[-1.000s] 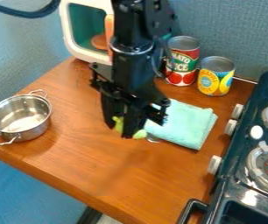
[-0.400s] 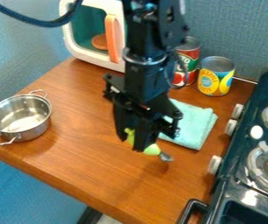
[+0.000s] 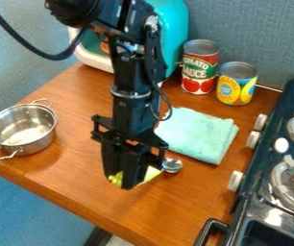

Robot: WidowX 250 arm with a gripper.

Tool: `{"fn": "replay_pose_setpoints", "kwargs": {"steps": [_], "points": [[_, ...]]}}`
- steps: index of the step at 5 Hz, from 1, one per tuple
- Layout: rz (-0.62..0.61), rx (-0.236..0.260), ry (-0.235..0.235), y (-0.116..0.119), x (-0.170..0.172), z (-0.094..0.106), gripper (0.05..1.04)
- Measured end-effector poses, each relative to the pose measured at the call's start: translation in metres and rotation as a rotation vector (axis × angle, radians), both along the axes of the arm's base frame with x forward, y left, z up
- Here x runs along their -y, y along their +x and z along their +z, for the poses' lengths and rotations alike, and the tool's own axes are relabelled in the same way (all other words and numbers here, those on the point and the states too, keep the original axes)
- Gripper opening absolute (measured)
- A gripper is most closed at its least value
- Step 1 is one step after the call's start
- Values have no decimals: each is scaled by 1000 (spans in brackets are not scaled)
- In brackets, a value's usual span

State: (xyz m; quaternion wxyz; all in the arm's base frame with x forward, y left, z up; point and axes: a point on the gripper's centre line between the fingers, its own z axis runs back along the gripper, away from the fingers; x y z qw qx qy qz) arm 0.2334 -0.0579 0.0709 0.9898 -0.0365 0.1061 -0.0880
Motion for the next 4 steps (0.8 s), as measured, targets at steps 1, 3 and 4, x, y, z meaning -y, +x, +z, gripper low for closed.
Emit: {"fn": "replay_pose_setpoints", "kwargs": {"steps": [1, 3, 4], "points": [[31, -49, -12, 11, 5, -13, 402], [55, -235, -11, 11, 9, -43, 380], [115, -336, -53, 13, 1, -51, 394]]}}
